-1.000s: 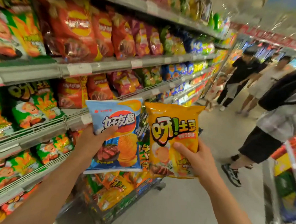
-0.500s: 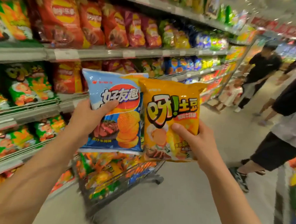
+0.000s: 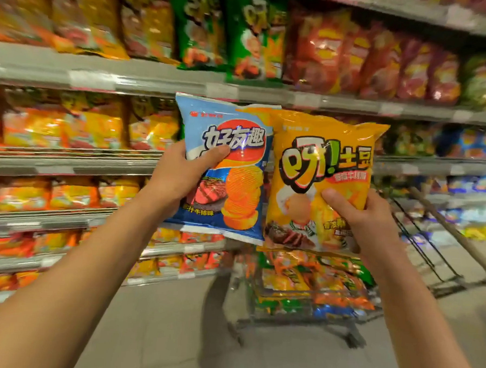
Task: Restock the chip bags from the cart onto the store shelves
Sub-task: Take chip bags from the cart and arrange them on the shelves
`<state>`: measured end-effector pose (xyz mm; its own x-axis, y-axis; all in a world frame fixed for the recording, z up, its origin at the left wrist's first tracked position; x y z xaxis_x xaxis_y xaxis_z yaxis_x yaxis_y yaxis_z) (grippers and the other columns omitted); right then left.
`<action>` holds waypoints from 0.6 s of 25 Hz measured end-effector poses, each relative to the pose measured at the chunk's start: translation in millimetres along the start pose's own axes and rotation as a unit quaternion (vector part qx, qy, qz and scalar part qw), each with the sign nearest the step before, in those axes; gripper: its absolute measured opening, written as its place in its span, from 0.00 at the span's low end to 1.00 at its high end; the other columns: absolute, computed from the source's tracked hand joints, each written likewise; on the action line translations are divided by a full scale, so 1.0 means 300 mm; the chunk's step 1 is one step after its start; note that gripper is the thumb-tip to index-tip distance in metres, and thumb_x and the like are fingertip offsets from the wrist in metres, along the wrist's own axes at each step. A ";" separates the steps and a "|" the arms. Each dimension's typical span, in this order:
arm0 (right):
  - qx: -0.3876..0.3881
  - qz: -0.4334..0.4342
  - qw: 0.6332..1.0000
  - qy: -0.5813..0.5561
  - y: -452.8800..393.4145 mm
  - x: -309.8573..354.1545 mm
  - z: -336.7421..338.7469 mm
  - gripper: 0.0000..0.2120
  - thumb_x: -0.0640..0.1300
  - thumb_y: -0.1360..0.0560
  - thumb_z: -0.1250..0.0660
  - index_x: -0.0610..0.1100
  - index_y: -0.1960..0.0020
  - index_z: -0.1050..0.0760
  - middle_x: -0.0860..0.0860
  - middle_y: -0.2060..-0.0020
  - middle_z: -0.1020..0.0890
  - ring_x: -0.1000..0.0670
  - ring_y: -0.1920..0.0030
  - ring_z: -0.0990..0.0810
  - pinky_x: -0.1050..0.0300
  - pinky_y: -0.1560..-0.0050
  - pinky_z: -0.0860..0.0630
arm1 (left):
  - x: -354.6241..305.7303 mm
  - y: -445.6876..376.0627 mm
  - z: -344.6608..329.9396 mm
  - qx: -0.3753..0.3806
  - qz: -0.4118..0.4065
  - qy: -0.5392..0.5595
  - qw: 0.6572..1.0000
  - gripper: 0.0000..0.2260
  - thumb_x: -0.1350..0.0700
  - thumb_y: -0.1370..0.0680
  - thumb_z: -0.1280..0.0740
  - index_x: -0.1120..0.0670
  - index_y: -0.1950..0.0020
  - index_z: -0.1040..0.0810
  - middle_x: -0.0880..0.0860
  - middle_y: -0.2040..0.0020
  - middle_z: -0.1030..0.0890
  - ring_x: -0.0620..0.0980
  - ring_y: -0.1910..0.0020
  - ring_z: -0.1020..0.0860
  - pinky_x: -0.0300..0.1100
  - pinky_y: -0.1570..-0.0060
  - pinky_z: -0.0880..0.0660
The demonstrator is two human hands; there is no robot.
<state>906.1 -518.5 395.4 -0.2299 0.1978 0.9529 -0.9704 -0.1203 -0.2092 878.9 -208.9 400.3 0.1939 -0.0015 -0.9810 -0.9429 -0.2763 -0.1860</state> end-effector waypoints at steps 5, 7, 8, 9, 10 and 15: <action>0.055 0.018 0.998 -0.008 -0.017 0.153 -0.487 0.09 0.61 0.31 0.25 0.60 0.53 0.16 0.54 0.56 0.12 0.52 0.57 0.12 0.64 0.65 0.20 | -0.083 0.024 0.507 -0.050 -0.029 -0.001 0.998 0.06 0.54 0.22 0.28 0.49 0.46 0.18 0.45 0.54 0.12 0.44 0.58 0.14 0.34 0.65 0.21; 0.075 0.032 0.997 -0.007 -0.010 0.213 -0.675 0.07 0.61 0.26 0.28 0.60 0.52 0.16 0.54 0.56 0.12 0.54 0.56 0.12 0.64 0.62 0.20 | -0.113 0.028 0.700 -0.067 -0.028 -0.005 0.997 0.05 0.53 0.22 0.27 0.49 0.47 0.17 0.46 0.55 0.12 0.44 0.60 0.14 0.35 0.66 0.21; 0.081 0.037 0.996 -0.006 -0.003 0.239 -0.756 0.09 0.62 0.25 0.30 0.59 0.52 0.16 0.54 0.55 0.12 0.53 0.55 0.12 0.61 0.59 0.19 | -0.126 0.029 0.783 -0.079 -0.027 -0.007 0.997 0.05 0.53 0.23 0.27 0.49 0.47 0.17 0.47 0.55 0.12 0.44 0.60 0.14 0.34 0.67 0.21; 0.085 0.041 0.996 -0.009 0.004 0.264 -0.842 0.11 0.63 0.24 0.31 0.58 0.51 0.16 0.53 0.54 0.12 0.52 0.53 0.12 0.57 0.56 0.19 | -0.139 0.032 0.870 -0.089 -0.029 -0.010 0.996 0.05 0.53 0.23 0.27 0.49 0.47 0.17 0.47 0.55 0.12 0.44 0.60 0.14 0.34 0.67 0.21; 0.090 0.045 0.995 -0.013 0.009 0.282 -0.916 0.12 0.64 0.24 0.32 0.57 0.50 0.17 0.53 0.53 0.12 0.52 0.52 0.13 0.53 0.53 0.19 | -0.150 0.033 0.943 -0.096 -0.034 -0.014 0.995 0.05 0.53 0.23 0.27 0.49 0.48 0.17 0.46 0.55 0.12 0.43 0.60 0.14 0.34 0.66 0.21; 0.125 0.062 0.990 -0.011 0.009 0.369 -1.215 0.16 0.67 0.28 0.33 0.59 0.48 0.18 0.54 0.50 0.13 0.52 0.48 0.14 0.49 0.45 0.21 | -0.170 0.069 1.241 -0.124 -0.045 -0.016 0.991 0.03 0.53 0.23 0.27 0.48 0.49 0.16 0.45 0.54 0.12 0.44 0.58 0.14 0.34 0.66 0.21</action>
<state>851.2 -142.5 420.3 -0.3426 0.1458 0.9281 -0.8858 -0.3793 -0.2674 748.8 143.1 425.8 0.2628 0.0628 -0.9628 -0.8255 -0.5020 -0.2581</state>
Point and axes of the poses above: each hand's wrist, its own y-axis away from the middle knuckle, its own z-axis out of the back of the hand, x = y × z, the point moved 2 cm from there along -y, towards the middle knuckle
